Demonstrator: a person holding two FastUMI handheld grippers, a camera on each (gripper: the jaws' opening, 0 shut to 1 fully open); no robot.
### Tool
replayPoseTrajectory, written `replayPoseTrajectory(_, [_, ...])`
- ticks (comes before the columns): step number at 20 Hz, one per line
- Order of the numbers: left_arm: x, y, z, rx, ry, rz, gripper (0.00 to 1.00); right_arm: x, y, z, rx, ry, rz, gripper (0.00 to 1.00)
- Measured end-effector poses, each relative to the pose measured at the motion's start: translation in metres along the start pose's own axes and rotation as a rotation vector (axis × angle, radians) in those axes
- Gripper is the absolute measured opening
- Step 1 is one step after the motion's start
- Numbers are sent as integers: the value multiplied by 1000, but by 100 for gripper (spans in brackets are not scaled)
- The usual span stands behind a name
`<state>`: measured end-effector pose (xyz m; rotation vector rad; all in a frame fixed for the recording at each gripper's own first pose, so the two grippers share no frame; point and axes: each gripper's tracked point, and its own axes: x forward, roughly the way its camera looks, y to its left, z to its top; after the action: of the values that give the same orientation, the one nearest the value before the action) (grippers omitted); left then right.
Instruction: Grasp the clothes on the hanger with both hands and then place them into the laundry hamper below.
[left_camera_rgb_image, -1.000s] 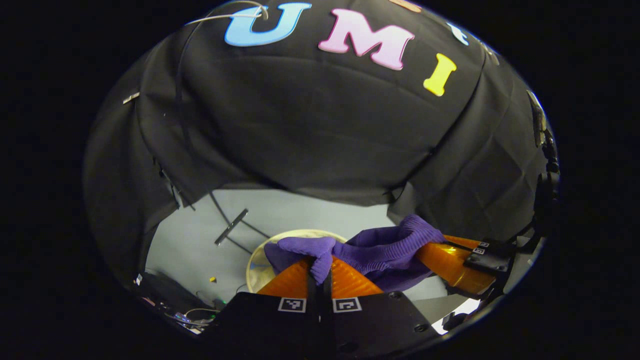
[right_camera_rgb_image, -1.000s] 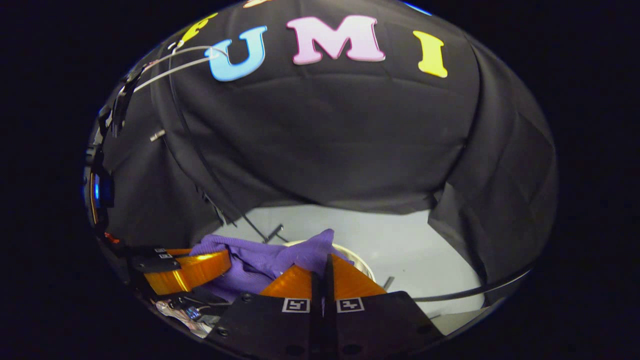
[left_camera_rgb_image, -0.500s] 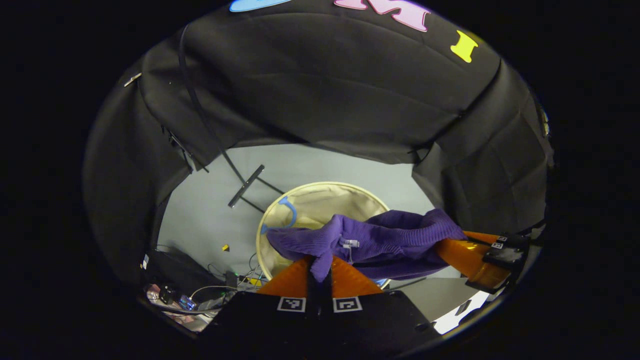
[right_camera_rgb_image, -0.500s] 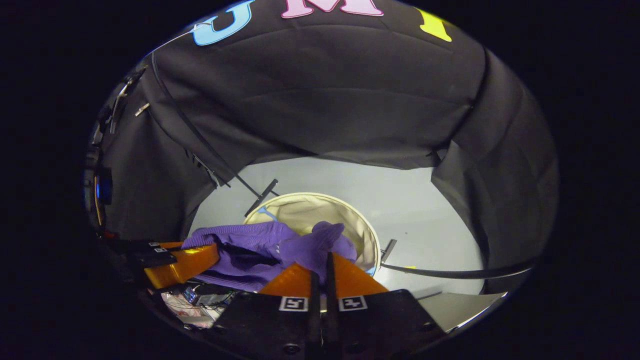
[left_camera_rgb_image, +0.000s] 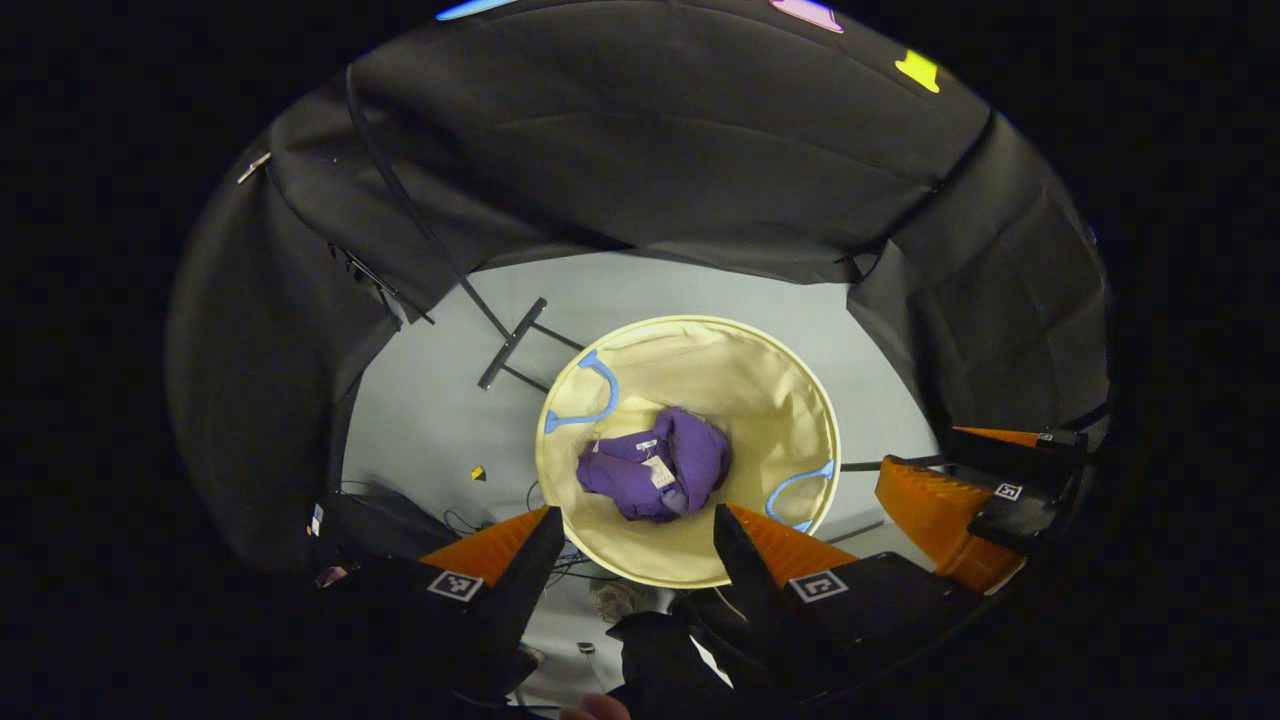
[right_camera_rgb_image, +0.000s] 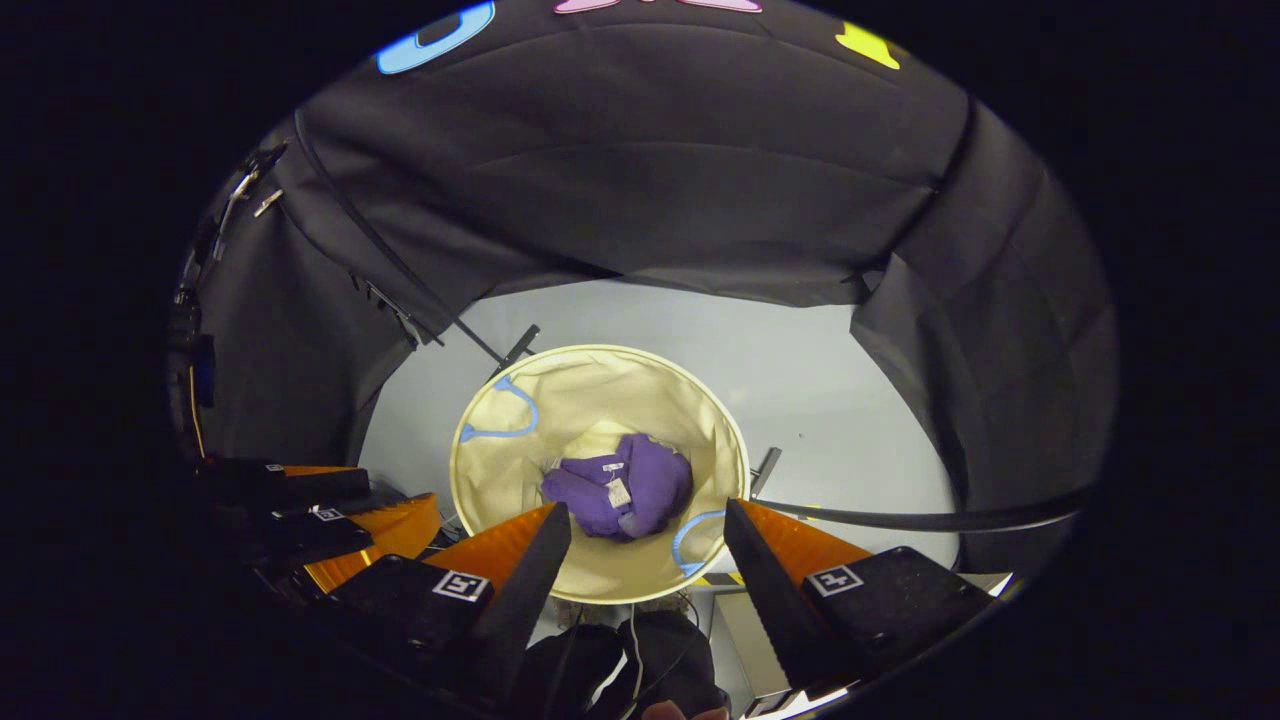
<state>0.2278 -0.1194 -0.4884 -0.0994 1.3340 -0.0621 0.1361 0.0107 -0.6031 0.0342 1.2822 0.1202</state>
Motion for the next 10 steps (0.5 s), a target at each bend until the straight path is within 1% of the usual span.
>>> replayPoseTrajectory(3, [-11, -5, 7, 1, -43, -24, 95, -15, 4, 7, 6, -33, 5, 99])
replayPoseTrajectory(4, [-15, -6, 11, 1, -57, -32, 95, -22, 4, 9, 8, -48, 3, 94])
replayPoseTrajectory(5, [-19, -4, 11, 0, -69, -36, 95, -28, 5, 12, 11, -64, -1, 99])
replayPoseTrajectory(6, [-25, -4, 12, -1, -84, -40, 95, -36, 6, 15, 16, -81, -1, 94])
replayPoseTrajectory(7, [-30, -2, 13, 2, -105, -43, 95, -43, 8, 17, 21, -99, -2, 99])
replayPoseTrajectory(10, [-51, 4, 20, 29, -183, -45, 95, -67, 12, 25, 16, -158, -13, 99])
